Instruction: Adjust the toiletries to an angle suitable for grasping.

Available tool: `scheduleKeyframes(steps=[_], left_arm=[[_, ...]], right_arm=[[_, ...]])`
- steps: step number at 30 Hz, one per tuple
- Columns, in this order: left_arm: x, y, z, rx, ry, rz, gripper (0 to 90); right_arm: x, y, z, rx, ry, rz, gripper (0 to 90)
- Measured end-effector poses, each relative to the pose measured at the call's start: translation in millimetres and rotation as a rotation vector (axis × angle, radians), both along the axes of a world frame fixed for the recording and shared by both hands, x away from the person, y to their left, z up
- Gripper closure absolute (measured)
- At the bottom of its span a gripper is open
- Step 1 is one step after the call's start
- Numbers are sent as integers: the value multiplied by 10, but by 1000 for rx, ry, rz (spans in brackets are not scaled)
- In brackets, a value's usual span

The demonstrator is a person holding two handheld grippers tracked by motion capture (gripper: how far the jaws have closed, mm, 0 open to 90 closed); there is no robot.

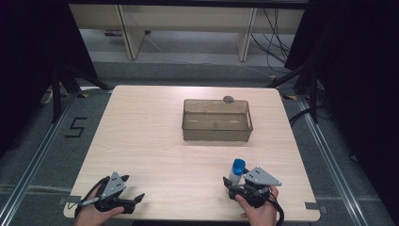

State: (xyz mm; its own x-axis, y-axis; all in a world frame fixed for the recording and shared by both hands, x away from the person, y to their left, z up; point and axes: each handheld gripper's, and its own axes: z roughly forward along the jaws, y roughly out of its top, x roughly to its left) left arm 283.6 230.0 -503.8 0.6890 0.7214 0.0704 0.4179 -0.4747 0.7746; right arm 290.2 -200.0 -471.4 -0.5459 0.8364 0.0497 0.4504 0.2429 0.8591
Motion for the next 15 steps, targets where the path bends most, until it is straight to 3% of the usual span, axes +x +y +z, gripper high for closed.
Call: scheduleKeyframes(steps=[3, 7, 9, 10, 15], left_arm=[[-2, -2, 0, 0, -1, 0, 148], [-1, -2, -1, 0, 0, 0, 148], [-1, -3, -1, 0, -1, 0, 148], [1, -2, -1, 2, -1, -2, 148], [6, 9, 5, 24, -3, -6, 148]], right_arm=[[6, -1, -3, -20, -24, 6, 331], [-28, 22, 5, 17, 16, -31, 382], [6, -7, 5, -14, -35, -5, 388], [-11, 1, 10, -14, -18, -22, 391], [5, -24, 10, -16, -42, 4, 479]])
